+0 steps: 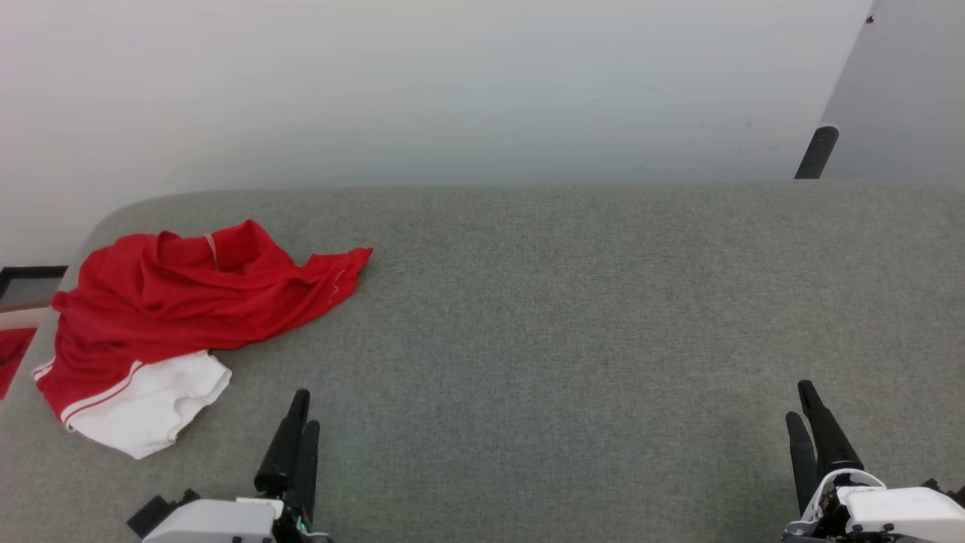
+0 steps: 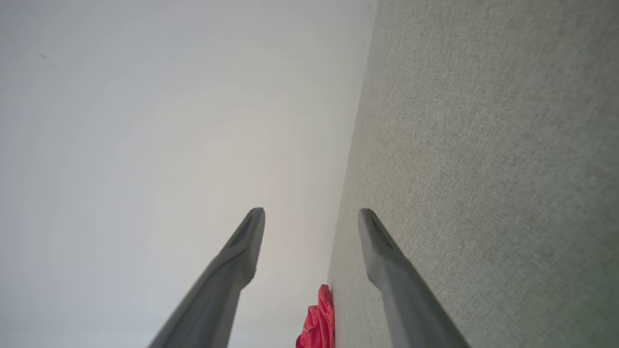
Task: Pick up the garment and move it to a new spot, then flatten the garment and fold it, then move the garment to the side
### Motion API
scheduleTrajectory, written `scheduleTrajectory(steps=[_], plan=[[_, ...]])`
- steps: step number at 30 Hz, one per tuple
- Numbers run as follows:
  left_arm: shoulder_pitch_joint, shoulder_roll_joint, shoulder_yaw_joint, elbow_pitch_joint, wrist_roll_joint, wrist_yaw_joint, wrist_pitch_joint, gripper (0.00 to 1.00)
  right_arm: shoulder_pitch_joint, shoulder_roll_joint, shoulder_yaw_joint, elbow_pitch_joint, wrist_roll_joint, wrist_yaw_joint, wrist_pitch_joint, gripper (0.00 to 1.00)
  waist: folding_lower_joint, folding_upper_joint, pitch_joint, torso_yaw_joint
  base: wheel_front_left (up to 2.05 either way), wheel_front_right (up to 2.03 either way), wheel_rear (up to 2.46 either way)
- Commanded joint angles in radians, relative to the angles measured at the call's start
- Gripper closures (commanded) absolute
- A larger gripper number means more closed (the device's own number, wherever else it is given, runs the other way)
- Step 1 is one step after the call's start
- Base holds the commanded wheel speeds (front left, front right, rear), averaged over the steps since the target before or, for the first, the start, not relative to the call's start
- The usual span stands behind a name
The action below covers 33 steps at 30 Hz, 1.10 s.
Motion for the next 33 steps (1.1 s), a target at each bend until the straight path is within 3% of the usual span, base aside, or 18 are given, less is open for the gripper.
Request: scheduleTrajectory(steps=[1,13,21,33], plan=[[-0.018,0.009,-0.006,-0.021,0.009,-0.002,-0.005,0.0,-0.018,-0.008,0.007,-0.019,-0.011,0.0,-0.009,0.0,0.0,-0.0001,0.0,0.0,0.0,0.0,0.0],[-0.025,0.045,-0.068,-0.019,0.123,-0.002,-0.07,0.0,-0.023,-0.03,0.053,-0.033,-0.138,0.0,-0.059,0.0,0.0,-0.0001,-0.001,0.003,0.0,0.0,0.0],[-0.034,0.068,-0.109,-0.014,0.262,0.014,-0.114,0.0,-0.025,-0.032,0.063,-0.039,-0.357,0.0,-0.088,0.0,0.0,-0.0001,-0.003,0.005,0.0,0.0,0.0],[-0.037,0.087,-0.134,-0.033,0.582,0.05,-0.157,0.0,-0.02,-0.019,0.061,-0.048,-0.724,0.001,-0.126,0.0,0.0,-0.0001,-0.007,0.007,0.0,0.0,0.0]])
